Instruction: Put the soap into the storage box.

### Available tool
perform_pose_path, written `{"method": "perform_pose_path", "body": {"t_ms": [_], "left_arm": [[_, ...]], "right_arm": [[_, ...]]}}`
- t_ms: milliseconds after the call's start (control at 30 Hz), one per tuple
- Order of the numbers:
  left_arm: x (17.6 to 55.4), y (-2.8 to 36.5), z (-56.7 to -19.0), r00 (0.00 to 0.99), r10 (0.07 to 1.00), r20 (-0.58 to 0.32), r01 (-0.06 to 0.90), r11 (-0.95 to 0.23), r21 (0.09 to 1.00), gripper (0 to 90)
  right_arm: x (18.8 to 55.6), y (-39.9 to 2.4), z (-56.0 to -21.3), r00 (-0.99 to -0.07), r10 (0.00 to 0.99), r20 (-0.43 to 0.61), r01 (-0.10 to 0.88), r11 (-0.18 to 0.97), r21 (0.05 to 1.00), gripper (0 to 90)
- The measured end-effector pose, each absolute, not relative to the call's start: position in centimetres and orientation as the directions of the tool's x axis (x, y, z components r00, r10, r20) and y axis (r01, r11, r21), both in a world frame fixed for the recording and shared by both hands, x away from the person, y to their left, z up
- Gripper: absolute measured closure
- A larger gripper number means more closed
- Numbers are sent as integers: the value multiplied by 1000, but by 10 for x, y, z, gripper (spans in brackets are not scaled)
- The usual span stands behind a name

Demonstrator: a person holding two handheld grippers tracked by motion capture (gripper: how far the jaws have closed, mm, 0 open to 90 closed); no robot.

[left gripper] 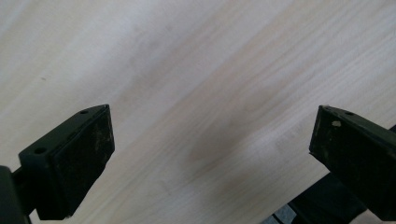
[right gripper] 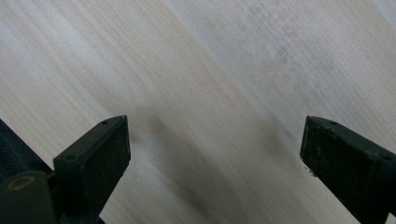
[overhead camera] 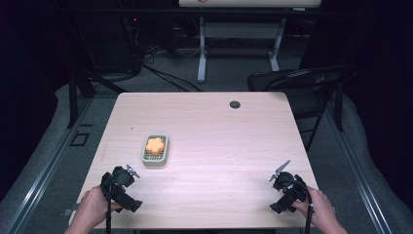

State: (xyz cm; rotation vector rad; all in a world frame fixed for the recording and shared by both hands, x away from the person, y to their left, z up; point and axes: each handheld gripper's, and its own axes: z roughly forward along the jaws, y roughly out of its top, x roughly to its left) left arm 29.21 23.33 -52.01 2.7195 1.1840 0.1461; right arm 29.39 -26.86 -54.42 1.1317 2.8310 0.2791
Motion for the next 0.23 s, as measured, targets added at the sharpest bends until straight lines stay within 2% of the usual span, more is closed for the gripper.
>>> {"method": "perform_pose_path", "body": {"t_ms": [233], "left_arm": [[294,236,-527,677,736,3,723,-666,187,4]], "right_arm": [[295,-269,-544,-731,682,-13,668,720,188,81]]}}
